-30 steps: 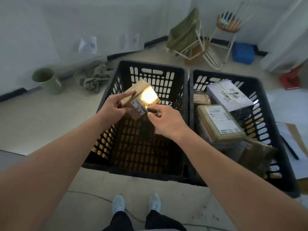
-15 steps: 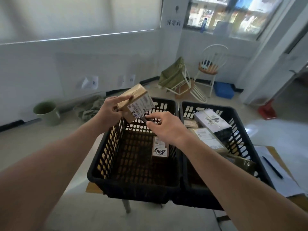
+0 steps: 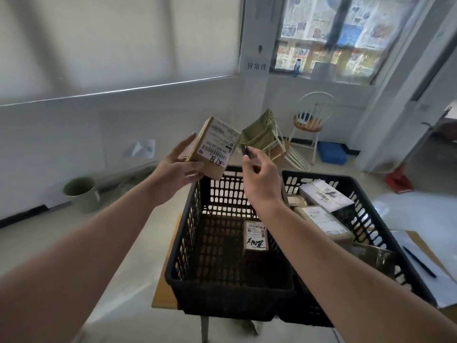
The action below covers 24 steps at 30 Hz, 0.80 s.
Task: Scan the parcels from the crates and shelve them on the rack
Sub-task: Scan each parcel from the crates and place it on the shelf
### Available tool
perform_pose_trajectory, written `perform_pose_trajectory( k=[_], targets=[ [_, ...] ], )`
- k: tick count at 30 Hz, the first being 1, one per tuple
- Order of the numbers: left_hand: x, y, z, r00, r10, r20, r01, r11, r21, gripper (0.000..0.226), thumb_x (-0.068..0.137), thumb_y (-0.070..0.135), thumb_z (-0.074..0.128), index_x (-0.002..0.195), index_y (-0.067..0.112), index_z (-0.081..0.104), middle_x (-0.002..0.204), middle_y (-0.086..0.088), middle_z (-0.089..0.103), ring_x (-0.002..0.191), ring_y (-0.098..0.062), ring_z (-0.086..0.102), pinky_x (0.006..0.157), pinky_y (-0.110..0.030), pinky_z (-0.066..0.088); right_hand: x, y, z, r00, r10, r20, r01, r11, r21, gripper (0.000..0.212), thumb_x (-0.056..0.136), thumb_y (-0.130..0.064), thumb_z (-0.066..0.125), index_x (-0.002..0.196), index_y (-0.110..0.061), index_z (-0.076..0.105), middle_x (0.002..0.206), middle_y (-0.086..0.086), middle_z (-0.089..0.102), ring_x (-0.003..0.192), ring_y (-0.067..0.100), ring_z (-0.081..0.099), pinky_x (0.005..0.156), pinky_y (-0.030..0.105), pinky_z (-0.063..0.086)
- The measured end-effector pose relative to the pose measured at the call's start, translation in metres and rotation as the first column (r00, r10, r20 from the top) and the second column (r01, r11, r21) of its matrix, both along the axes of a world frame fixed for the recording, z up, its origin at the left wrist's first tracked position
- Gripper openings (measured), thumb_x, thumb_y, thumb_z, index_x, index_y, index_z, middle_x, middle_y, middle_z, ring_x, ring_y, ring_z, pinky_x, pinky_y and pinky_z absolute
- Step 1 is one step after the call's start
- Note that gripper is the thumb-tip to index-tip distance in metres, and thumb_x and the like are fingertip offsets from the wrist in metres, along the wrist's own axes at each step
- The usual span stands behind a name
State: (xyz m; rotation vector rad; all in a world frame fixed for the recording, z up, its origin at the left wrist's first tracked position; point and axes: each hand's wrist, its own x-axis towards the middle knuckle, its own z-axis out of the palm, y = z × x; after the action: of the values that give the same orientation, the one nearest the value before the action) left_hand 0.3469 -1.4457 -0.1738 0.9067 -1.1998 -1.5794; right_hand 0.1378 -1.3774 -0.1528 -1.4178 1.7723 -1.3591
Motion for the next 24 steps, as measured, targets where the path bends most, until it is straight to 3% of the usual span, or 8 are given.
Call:
perform_pose_trajectory(
  k=[2,5,9,12,15,17,19,24],
  targets=[
    [0.008,0.003,0.007,0.997,-0.067,-0.036,0.067,0.998,0.002,0.093,0.078,-0.003,0.074,0.15,0.049,0.049,0.119,-0.012,0.077,0.115,-0.033,0.072,0.091,-0.043,0.063,0.015,-0.007,0.007,0.996,-0.03,0.086,0.033,0.999,-0.027,0.041,0.111,-0.041,0.052,0.151,-0.036,0.054,0.153,-0.003,0.06,0.138,0.023,0.057,0.117,0.053,0.046],
    [0.018,0.008,0.016,0.99,-0.136,-0.031,0.135,0.991,-0.019,0.095,0.082,0.003,0.078,0.153,0.054,0.042,0.129,-0.012,0.073,0.122,-0.034,0.069,0.1,-0.046,0.059,0.034,-0.017,0.018,0.978,-0.046,0.202,0.062,0.996,-0.07,0.043,0.111,-0.043,0.051,0.154,-0.039,0.051,0.158,-0.006,0.054,0.145,0.022,0.05,0.121,0.055,0.039],
    [0.029,0.019,0.029,0.99,-0.139,0.018,0.14,0.988,-0.072,0.09,0.085,0.011,0.079,0.151,0.058,0.041,0.132,-0.011,0.072,0.124,-0.032,0.068,0.103,-0.046,0.057,0.058,-0.019,0.029,0.953,0.041,0.299,0.006,0.988,-0.152,0.046,0.111,-0.047,0.048,0.158,-0.045,0.045,0.165,-0.005,0.044,0.149,0.022,0.046,0.117,0.059,0.046],
    [0.034,0.031,0.039,0.991,-0.036,0.126,0.053,0.99,-0.132,0.08,0.085,0.022,0.081,0.14,0.066,0.046,0.125,-0.004,0.076,0.12,-0.029,0.07,0.1,-0.048,0.056,0.067,-0.016,0.035,0.943,0.104,0.316,-0.042,0.979,-0.198,0.048,0.112,-0.046,0.046,0.16,-0.045,0.042,0.168,-0.005,0.04,0.153,0.022,0.041,0.12,0.06,0.043],
    [0.034,0.047,0.049,0.96,0.182,0.211,-0.137,0.968,-0.212,0.07,0.085,0.037,0.082,0.143,0.054,0.048,0.122,-0.006,0.075,0.112,-0.03,0.071,0.089,-0.041,0.057,0.072,-0.012,0.039,0.935,0.188,0.3,-0.116,0.963,-0.242,0.049,0.112,-0.047,0.046,0.16,-0.043,0.042,0.167,-0.005,0.042,0.151,0.021,0.043,0.121,0.059,0.042],
    [0.029,0.06,0.057,0.898,0.374,0.234,-0.292,0.901,-0.32,0.051,0.087,0.042,0.081,0.133,0.038,0.057,0.127,-0.003,0.07,0.11,-0.027,0.072,0.081,-0.036,0.063,0.074,-0.009,0.039,0.924,0.259,0.28,-0.194,0.951,-0.242,0.049,0.111,-0.051,0.045,0.16,-0.047,0.041,0.166,-0.007,0.043,0.154,0.024,0.04,0.121,0.063,0.038],
    [0.023,0.077,0.062,0.8,0.547,0.247,-0.415,0.801,-0.431,0.035,0.093,0.035,0.079,0.121,0.026,0.061,0.125,0.003,0.072,0.117,-0.024,0.071,0.092,-0.042,0.063,0.074,-0.004,0.035,0.895,0.343,0.286,-0.277,0.929,-0.246,0.048,0.11,-0.052,0.046,0.158,-0.049,0.041,0.165,-0.007,0.045,0.154,0.029,0.04,0.12,0.064,0.04],
    [0.006,0.145,0.067,0.547,0.777,0.313,-0.522,0.608,-0.598,0.044,0.094,0.025,0.079,0.132,0.014,0.058,0.131,-0.001,0.068,0.119,-0.019,0.068,0.094,-0.042,0.063,0.065,0.03,0.033,0.769,0.54,0.342,-0.46,0.839,-0.292,0.048,0.108,-0.05,0.054,0.155,-0.047,0.046,0.153,-0.002,0.056,0.135,0.026,0.06,0.105,0.059,0.056]
  ],
)
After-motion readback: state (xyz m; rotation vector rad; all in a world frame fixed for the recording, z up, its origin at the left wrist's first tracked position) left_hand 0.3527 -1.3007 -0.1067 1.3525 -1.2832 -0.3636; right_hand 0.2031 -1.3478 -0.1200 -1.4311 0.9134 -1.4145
